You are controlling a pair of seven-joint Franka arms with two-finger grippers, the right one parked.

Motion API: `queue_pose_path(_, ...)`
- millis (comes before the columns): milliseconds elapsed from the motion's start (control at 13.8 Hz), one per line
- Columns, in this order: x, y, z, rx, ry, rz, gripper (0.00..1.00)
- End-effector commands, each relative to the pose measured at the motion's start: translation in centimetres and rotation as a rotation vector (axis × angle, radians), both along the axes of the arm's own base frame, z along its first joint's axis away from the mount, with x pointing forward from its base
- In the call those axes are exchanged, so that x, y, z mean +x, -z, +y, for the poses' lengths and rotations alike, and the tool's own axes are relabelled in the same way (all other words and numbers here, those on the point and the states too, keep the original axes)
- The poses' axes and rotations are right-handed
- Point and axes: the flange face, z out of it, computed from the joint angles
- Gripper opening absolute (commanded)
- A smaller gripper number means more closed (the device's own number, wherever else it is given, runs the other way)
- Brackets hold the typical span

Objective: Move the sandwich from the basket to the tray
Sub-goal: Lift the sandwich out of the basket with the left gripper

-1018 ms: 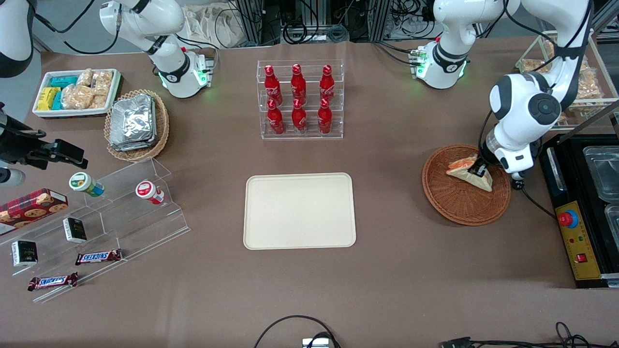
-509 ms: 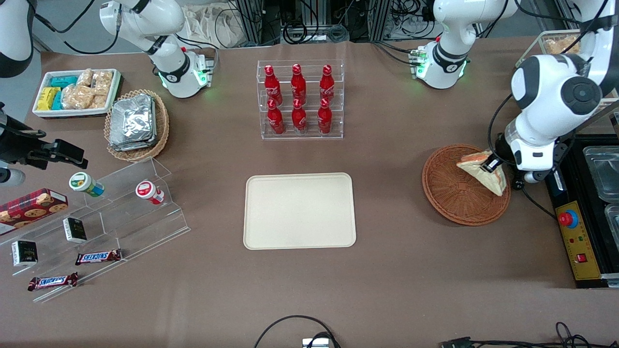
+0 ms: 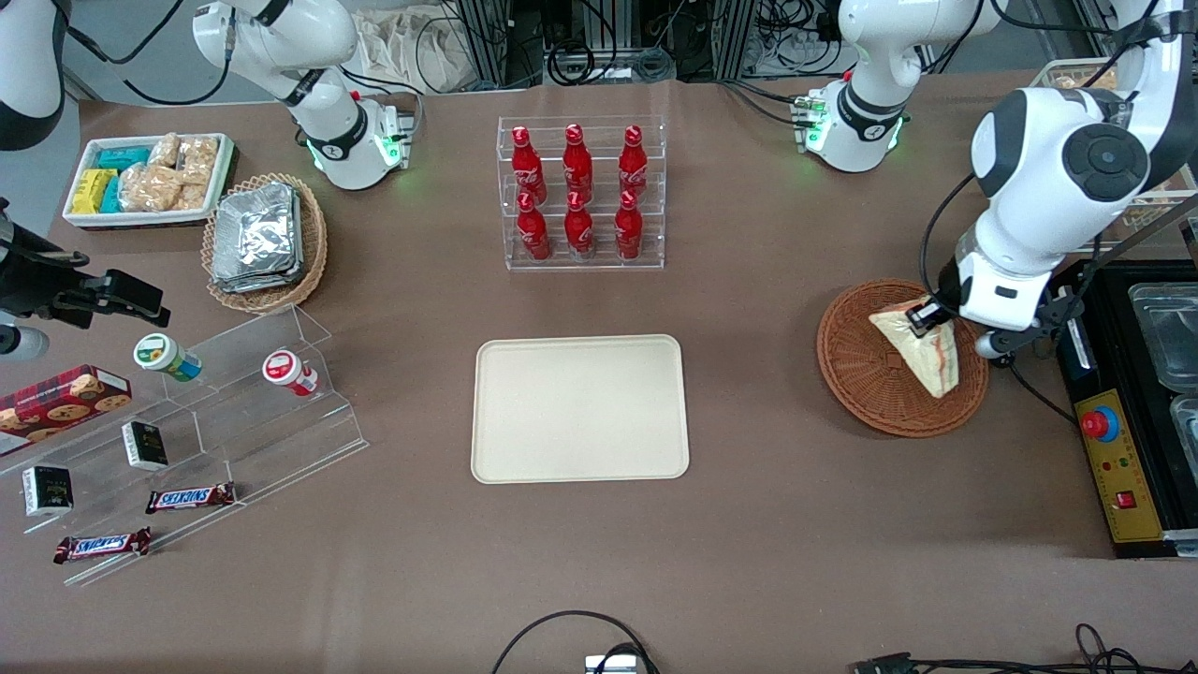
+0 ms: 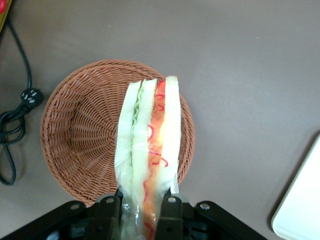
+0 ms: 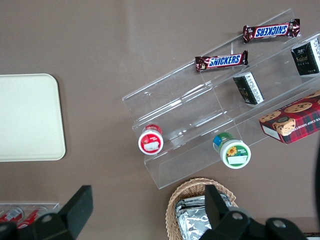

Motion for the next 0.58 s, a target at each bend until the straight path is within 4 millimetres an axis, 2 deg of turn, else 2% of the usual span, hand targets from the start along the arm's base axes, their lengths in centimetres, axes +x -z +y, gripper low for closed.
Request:
queue_pose_path(0,0.4,-1.1,-3.2,0.010,0.096,0.003,0.27)
queue_pose_path(145,0.9,-1.8,-5.5,0.003,0.133,-0.012,0.27)
queue_pose_path(509,2.4,-2.0,-11.8,0.072,0.282,0.024,0.28)
